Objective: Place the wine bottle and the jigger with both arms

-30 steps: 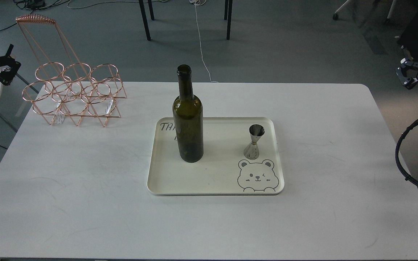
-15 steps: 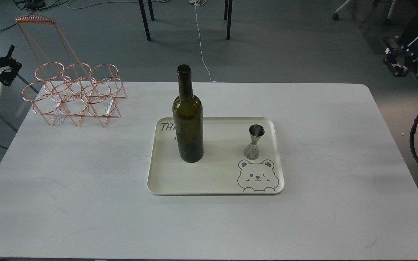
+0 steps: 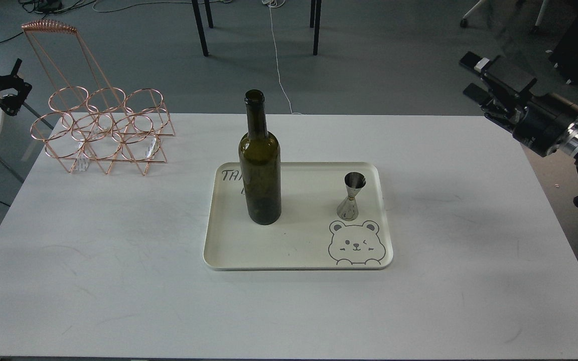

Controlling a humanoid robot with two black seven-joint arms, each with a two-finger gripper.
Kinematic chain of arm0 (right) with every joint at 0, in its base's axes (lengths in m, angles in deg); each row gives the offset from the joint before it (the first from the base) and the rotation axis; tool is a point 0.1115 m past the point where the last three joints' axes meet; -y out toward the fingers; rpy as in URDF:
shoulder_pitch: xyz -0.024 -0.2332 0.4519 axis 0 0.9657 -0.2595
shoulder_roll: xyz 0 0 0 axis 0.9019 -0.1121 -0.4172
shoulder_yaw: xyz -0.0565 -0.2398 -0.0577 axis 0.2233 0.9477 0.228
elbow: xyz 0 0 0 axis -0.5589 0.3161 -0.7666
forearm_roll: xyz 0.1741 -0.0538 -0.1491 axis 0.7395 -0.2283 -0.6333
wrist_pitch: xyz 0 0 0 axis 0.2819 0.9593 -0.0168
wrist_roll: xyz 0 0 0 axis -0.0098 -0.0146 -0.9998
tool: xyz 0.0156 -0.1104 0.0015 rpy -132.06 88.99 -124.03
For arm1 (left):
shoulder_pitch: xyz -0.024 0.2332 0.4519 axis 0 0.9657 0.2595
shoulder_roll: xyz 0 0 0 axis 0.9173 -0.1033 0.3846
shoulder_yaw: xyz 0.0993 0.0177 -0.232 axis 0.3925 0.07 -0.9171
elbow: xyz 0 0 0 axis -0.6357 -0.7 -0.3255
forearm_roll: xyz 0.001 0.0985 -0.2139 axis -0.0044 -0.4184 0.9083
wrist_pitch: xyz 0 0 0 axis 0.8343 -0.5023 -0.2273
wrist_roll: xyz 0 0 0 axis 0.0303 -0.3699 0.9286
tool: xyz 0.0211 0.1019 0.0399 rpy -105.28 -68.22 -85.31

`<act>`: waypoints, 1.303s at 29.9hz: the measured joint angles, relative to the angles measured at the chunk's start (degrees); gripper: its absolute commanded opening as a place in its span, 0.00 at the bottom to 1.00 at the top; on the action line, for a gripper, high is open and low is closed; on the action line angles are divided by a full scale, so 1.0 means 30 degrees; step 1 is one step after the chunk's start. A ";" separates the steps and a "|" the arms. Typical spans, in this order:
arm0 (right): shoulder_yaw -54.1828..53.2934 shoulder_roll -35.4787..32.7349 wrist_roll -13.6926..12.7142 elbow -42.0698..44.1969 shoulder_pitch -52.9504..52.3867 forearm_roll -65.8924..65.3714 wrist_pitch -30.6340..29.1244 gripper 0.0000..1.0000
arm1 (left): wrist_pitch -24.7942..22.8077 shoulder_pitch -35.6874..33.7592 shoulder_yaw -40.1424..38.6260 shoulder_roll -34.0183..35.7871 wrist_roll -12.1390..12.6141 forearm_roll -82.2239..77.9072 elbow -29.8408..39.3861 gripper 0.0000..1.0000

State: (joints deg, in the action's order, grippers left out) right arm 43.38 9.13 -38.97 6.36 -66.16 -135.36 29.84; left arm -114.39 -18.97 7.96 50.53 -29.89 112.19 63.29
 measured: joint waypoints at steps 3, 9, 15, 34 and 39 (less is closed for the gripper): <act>0.0047 -0.0119 0.0162 -0.0602 0.0760 -0.2534 0.0610 0.98 | 0.0000 -0.0015 -0.0002 0.0004 0.0000 0.0000 0.0000 0.99; 0.0209 0.0135 0.0431 -0.0949 0.2121 -0.8550 0.2691 0.98 | 0.0000 -0.0316 -0.0021 0.0014 0.0024 0.0001 0.0171 0.99; 0.2196 0.1341 0.0468 -0.0527 0.2097 -1.4369 0.5078 0.96 | 0.0000 -0.0666 0.0000 0.0003 0.0047 -0.0361 0.0314 0.99; 0.5483 0.6848 0.0458 0.4811 -0.0091 -1.9800 0.6517 0.71 | 0.0000 -0.0750 0.0005 -0.0009 -0.0107 -0.0820 0.0289 0.99; 0.5580 0.7684 0.0457 0.5499 -0.0183 -1.9782 0.6516 0.64 | 0.0000 -0.0685 0.0005 0.0026 -0.0112 -0.0821 0.0212 0.99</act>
State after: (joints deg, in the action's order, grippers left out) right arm 60.12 32.18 -37.60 22.85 -66.71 -194.71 49.39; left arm -114.39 -21.02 7.97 50.61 -30.22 109.73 63.92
